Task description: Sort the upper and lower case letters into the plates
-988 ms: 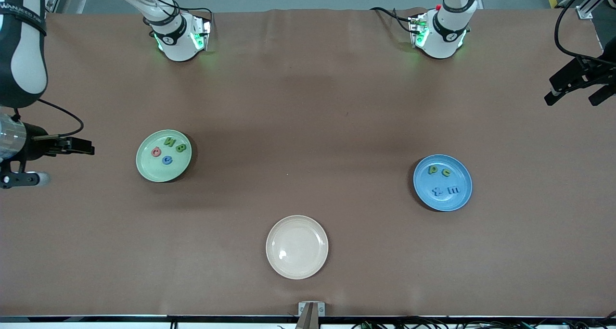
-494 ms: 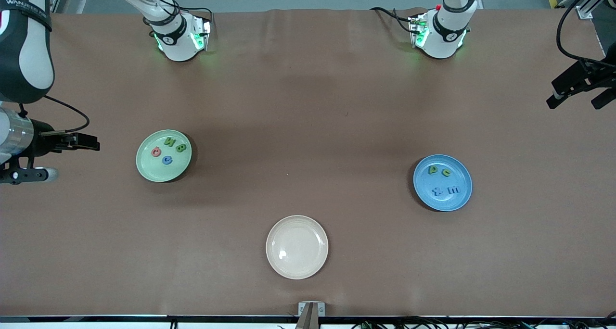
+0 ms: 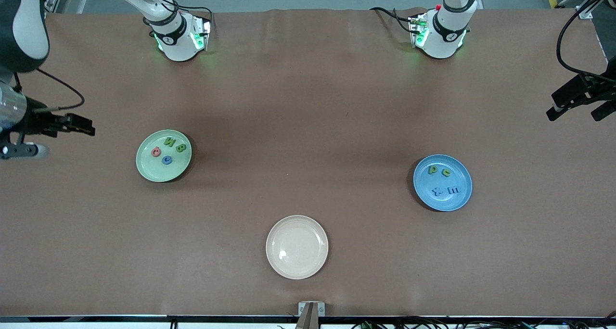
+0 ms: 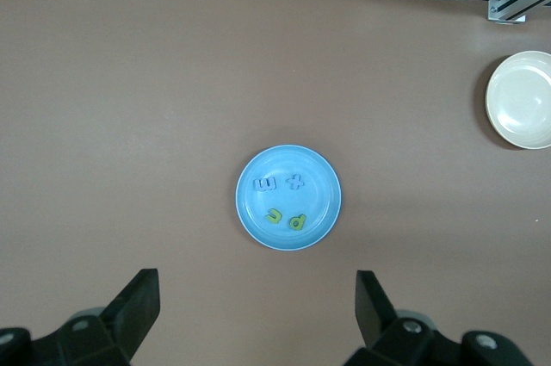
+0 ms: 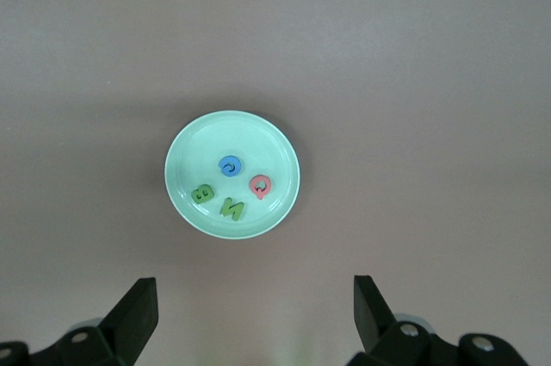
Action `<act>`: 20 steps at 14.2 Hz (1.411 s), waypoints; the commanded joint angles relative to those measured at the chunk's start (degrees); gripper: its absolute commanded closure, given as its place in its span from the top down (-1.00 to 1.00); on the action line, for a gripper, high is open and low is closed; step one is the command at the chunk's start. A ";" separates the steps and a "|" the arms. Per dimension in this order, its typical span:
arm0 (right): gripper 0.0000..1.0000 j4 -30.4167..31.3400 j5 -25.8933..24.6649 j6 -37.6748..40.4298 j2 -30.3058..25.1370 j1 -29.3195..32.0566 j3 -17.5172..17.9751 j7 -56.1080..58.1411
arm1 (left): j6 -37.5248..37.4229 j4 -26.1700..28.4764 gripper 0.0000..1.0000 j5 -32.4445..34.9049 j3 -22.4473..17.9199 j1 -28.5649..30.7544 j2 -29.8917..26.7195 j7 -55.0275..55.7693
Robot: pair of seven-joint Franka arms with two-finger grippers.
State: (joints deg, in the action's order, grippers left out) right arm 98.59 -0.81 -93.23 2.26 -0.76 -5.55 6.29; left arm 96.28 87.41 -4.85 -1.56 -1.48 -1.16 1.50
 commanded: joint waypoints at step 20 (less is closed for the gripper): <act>1.00 4.15 -1.57 0.33 -11.49 0.67 0.46 0.12 | -0.92 -1.36 0.99 3.45 0.59 -0.01 0.81 -0.97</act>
State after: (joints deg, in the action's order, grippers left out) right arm 101.12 -2.35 -91.92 -7.66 -0.72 -5.41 6.33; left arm 96.09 87.41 -2.08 -1.18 -1.62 -1.00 1.48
